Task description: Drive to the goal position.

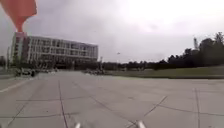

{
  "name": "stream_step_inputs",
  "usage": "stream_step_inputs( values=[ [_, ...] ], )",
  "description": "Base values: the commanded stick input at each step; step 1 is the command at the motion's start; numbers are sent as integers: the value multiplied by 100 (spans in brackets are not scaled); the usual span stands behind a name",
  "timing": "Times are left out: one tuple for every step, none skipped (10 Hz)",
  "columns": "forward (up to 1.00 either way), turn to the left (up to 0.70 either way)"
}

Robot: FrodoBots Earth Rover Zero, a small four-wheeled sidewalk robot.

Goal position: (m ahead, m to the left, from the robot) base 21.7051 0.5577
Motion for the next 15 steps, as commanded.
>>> stream_step_inputs(
  values=[
    [50, 0],
    [50, 0],
    [50, 0],
    [50, 0],
    [50, 0],
    [50, 0],
    [50, 0],
    [50, 0],
    [50, 0],
    [50, 3],
    [50, 15],
    [50, 25],
    [50, 25],
    [50, 25],
    [50, 23]
  ],
)
